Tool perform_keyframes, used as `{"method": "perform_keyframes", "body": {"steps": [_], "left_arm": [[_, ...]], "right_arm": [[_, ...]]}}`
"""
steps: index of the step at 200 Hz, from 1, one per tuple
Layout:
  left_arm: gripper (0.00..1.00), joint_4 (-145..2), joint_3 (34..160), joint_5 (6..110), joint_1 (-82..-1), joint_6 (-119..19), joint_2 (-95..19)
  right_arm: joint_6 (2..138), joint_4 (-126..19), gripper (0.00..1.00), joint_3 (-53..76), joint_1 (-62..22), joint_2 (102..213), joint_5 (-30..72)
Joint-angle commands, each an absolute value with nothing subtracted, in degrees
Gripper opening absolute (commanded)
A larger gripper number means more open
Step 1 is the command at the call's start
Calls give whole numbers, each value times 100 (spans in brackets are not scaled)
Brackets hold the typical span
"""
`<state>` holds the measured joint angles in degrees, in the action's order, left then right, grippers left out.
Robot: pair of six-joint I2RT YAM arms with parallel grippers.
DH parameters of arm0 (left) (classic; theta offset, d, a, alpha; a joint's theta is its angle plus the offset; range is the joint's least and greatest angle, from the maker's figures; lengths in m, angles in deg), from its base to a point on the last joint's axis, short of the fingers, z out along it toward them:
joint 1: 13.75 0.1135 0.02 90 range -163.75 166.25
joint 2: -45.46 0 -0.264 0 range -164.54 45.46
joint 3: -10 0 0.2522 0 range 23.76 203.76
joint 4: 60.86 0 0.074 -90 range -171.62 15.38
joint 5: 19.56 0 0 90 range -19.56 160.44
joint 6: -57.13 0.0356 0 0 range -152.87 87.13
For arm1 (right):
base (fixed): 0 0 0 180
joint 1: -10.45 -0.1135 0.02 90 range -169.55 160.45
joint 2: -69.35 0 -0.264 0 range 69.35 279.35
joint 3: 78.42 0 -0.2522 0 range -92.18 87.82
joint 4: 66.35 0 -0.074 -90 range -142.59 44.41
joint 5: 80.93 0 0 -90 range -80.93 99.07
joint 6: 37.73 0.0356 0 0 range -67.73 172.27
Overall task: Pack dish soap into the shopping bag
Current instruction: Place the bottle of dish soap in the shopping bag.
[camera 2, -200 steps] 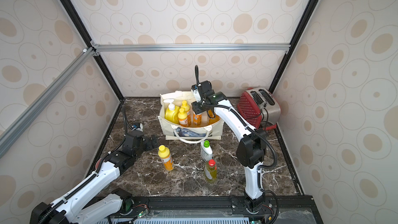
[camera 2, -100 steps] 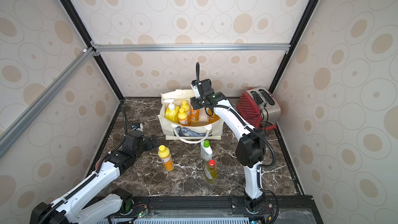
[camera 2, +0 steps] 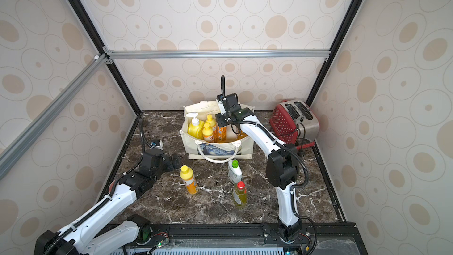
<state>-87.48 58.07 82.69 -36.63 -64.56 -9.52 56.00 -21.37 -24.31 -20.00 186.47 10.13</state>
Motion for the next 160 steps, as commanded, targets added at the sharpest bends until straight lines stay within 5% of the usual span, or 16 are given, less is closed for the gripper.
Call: {"method": "perform_keyframes", "body": {"steps": [1,81,160], "left_arm": [[99,-8698,6004,8301,-3656,-6390,-936],[99,-8693,6001,8301,-3655,-6395,-930],[99,-8689,5977,8310,-3655,-6399,-888]], "right_arm": [[5757,-2793,48,-2413,-2118,18599,1179],[5957,-2511,78,-2377,-2144,18257,1549],[5996,-1920,79,-2573,-2089,17410,1637]]}}
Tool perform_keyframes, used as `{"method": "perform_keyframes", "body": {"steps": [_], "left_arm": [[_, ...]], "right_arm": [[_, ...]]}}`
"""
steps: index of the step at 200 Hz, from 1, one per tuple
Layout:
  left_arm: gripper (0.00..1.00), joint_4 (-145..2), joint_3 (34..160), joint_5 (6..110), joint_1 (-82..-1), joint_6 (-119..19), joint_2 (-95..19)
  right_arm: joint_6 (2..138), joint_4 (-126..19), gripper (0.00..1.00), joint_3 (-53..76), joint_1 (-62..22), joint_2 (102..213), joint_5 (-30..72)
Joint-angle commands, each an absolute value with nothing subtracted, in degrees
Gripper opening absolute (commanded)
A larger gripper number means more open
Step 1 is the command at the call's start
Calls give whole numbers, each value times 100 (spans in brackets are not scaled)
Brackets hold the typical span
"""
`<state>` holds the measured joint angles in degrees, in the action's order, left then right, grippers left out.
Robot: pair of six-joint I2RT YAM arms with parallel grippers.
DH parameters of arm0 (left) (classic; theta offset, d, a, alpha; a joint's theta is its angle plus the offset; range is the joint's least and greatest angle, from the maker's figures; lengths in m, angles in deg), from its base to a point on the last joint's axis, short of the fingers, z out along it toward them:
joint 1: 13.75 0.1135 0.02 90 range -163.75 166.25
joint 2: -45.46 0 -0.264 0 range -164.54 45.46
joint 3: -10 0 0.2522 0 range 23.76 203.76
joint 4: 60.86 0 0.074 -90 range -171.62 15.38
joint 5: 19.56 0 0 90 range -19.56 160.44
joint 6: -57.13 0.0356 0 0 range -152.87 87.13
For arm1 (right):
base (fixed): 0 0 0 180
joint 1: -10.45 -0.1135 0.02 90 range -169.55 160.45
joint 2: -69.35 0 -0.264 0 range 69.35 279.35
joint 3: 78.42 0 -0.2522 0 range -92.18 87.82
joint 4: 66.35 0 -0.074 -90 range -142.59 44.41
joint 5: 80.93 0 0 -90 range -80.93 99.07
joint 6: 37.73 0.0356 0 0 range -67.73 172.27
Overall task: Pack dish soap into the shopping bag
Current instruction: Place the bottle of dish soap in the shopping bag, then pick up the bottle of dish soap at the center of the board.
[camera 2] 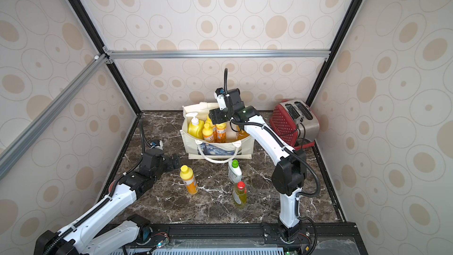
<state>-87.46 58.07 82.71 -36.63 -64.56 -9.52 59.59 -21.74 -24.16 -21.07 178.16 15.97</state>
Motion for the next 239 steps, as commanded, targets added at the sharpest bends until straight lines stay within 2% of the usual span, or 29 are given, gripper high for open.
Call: {"method": "perform_keyframes", "body": {"steps": [1,18,46,72,95,136,172,192,239], "left_arm": [[99,-8691,5974,8314,-3653,-6399,-891],[99,-8686,5980,8310,-3659,-6399,-895],[99,-8679,5975,8306,-3659,-6399,-902],[99,-8683,5986,8312,-3659,-6399,-928],[99,-8684,6000,8318,-3658,-6408,-970],[99,-8724,6009,8351,-3643,-6416,-939],[98,-8570,5852,8628,-3648,-6143,-296],[98,-7815,5461,8081,-3656,-5538,326],[100,-7739,5030,8159,-3665,-5449,930]], "right_arm": [[5994,-1911,79,-2569,-2086,17398,1636],[6019,-1661,78,-2551,-2028,17296,1637],[5986,-1284,71,-2433,-1957,17105,1879],[5776,-710,71,-2462,-1980,16932,2659],[5518,-366,72,-2243,-2111,16575,2943],[5060,343,79,-2023,-2879,16047,2707],[5232,134,83,-1355,-3463,15595,3007],[5356,0,84,-1062,-3832,15474,3069],[5635,-346,87,-585,-4692,15625,2746]]}}
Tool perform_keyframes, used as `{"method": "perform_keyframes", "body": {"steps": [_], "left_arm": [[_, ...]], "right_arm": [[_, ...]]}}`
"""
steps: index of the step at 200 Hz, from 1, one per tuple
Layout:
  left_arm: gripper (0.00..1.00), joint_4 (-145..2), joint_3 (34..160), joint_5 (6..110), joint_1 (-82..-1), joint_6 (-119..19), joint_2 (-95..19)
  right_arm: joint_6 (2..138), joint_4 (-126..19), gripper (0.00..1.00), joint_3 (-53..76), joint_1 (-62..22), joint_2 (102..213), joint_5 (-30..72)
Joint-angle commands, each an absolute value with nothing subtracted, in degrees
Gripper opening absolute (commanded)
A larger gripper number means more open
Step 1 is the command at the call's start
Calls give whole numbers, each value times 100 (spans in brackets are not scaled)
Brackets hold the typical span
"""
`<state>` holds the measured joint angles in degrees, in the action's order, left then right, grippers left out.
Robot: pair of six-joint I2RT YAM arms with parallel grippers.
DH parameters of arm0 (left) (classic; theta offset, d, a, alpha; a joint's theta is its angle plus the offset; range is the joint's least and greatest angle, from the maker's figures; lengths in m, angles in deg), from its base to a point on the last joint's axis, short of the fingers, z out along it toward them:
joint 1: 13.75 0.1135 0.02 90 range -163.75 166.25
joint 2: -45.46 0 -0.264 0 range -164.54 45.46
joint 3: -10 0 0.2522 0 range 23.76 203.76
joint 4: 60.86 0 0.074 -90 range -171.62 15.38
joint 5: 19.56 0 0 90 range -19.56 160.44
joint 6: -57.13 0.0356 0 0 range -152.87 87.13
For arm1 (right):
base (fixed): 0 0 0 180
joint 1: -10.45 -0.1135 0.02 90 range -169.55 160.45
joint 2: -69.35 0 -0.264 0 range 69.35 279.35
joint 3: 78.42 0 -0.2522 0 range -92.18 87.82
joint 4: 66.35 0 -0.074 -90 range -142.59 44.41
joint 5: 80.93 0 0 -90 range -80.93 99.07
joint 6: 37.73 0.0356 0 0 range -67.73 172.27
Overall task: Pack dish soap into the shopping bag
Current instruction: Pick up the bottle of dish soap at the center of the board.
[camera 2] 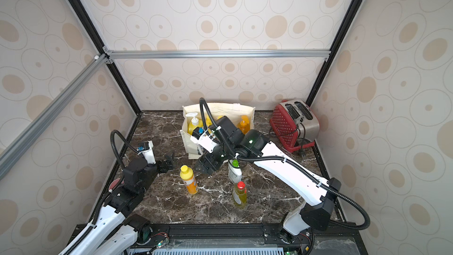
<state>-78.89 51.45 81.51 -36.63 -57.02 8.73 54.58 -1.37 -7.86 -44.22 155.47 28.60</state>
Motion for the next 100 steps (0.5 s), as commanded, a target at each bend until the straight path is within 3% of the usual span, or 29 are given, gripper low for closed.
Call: {"method": "perform_keyframes", "body": {"steps": [1,100], "left_arm": [[99,-7741,5030,8160,-3667,-5450,932],[99,-7760,5077,8274,-3668,-5555,660]], "right_arm": [[5638,-359,87,-577,-4706,15635,2741],[5656,-850,90,-648,-5307,16557,1764]]}}
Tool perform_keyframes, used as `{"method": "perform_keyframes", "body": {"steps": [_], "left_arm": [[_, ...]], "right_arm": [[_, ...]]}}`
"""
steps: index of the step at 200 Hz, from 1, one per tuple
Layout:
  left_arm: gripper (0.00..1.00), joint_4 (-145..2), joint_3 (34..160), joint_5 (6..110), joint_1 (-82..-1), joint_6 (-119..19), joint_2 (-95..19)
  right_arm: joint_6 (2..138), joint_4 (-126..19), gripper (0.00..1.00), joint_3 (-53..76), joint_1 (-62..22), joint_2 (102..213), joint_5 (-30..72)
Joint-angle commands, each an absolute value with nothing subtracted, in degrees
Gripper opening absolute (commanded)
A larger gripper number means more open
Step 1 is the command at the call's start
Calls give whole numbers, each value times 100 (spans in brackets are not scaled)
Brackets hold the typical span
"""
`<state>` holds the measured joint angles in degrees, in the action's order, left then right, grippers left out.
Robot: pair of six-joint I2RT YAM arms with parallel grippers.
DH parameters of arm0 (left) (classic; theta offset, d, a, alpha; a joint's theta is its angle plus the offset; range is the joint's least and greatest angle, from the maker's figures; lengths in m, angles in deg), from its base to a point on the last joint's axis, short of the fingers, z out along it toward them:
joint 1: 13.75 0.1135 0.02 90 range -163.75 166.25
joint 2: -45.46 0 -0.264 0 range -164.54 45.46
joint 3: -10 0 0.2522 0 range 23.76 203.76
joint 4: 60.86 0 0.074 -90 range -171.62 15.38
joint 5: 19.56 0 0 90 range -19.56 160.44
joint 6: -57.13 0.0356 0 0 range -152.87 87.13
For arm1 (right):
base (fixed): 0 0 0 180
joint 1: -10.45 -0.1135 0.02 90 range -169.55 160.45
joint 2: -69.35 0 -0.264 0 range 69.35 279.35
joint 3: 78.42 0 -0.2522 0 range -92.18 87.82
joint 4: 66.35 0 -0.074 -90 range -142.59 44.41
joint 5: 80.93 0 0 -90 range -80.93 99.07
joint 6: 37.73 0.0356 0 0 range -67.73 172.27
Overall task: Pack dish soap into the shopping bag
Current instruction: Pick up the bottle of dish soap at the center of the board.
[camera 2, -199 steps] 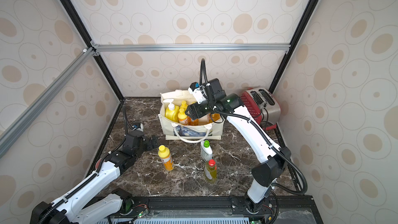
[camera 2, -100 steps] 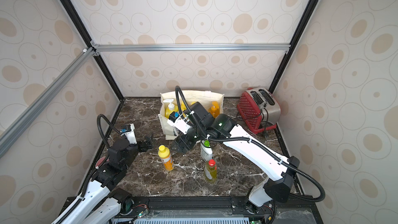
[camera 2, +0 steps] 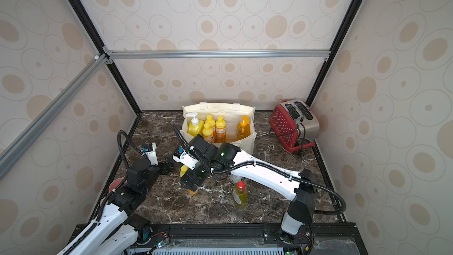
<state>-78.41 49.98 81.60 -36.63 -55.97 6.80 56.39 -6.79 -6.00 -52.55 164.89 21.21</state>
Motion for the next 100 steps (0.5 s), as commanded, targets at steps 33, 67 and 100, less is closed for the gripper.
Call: {"method": "perform_keyframes", "body": {"steps": [33,67,100], "left_arm": [[99,-7778,5151,8257,-3664,-5551,519],[99,-7778,5144,8266,-3658,-5546,538],[99,-7783,5142,8283,-3666,-5555,525]], "right_arm": [[5638,-908,90,-692,-5314,16710,1481],[5608,-935,90,-792,-5318,16942,1420],[5579,-1005,89,-878,-5341,17154,1522]]}}
